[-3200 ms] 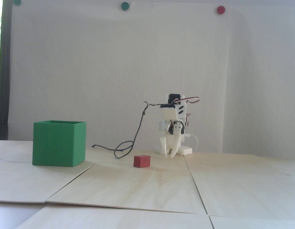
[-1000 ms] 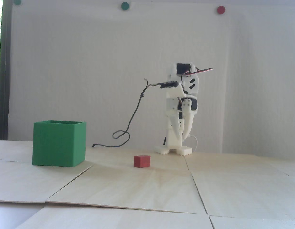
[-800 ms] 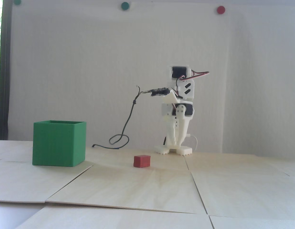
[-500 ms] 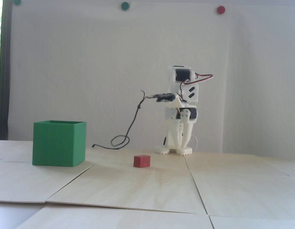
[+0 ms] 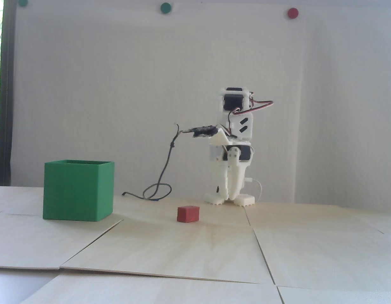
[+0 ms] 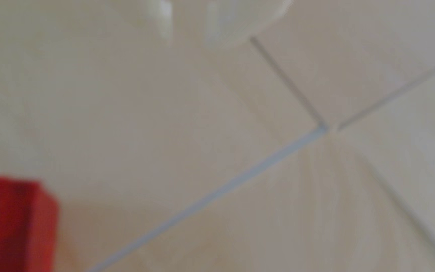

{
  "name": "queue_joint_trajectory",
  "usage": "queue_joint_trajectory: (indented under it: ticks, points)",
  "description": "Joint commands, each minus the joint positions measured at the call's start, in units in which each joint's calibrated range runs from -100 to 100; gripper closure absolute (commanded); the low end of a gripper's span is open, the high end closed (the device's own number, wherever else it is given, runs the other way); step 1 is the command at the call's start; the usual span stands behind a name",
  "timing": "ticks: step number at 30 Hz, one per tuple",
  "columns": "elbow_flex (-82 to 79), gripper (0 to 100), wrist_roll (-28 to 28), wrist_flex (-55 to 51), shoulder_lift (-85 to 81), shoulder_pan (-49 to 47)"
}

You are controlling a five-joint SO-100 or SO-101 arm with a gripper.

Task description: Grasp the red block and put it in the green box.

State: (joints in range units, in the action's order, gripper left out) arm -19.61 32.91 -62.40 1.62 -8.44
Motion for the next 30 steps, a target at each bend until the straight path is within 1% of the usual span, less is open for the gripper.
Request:
queue_joint_trajectory:
  ticks: [1,10,18,22,28,30]
  points:
    - [12.2,96,-0.3,-1.6,4.3,4.8]
    - [34.6,96,-0.3,-9.9,19.8,10.3]
    - [48.4,96,-0.3,-15.4,26.4,13.3]
    - [52.0,96,-0.3,-18.0,27.0,13.5]
    - [53.1,95,-0.4,-19.4,27.0,13.5]
    - [52.8,94,-0.4,-19.3,27.1,13.5]
